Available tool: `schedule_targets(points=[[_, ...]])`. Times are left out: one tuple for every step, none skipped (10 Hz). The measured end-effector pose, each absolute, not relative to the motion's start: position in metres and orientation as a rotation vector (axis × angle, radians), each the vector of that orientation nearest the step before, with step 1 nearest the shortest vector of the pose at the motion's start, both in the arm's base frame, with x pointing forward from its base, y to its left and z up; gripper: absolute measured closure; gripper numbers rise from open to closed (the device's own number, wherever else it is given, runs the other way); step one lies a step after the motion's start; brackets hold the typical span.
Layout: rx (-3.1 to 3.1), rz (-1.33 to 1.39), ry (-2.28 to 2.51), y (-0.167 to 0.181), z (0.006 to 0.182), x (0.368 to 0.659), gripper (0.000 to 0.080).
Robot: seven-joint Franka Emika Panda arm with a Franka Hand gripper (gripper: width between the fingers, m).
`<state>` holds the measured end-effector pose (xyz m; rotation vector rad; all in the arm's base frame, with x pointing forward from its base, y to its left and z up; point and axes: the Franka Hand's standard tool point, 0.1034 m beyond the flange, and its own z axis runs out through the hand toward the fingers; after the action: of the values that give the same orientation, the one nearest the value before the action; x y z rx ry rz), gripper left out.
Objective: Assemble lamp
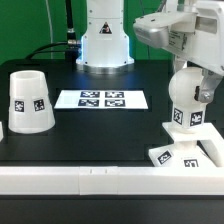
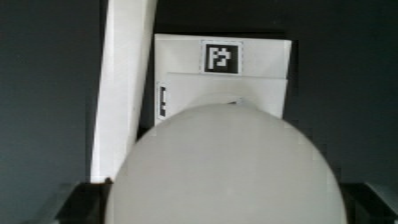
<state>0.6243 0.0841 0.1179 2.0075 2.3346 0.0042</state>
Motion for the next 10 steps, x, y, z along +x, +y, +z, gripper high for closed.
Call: schedule_targets(points=[[2.032,0.005,2.314,0.0838,0.1178,0.6243,0.0223],[2.032,0.005,2.313,0.0834,0.1178,0.6244,0.0223],[2.095,0.009,2.259,0.0835,0.1177,0.6242,0.0223],[2.252,0.016,2.105,0.0834,0.1176,0.624,0.0223],[2.364,0.021,1.98,0.0833,0.1174,0.6237,0.0222],[2.488,0.026,1.824,0.0835,0.1169,0.6232,0.0222],[2.595,0.033,1.672,0.0838,0.1166,0.623,0.0222],[2.706,0.043,1.496,0.0843,0.1164,0.6231,0.0222],[2.795,0.046,1.336,0.0846,0.1164,0.6231,0.0222],[2.846,0.048,1.227,0.0846,0.1165,0.6233,0.0222]])
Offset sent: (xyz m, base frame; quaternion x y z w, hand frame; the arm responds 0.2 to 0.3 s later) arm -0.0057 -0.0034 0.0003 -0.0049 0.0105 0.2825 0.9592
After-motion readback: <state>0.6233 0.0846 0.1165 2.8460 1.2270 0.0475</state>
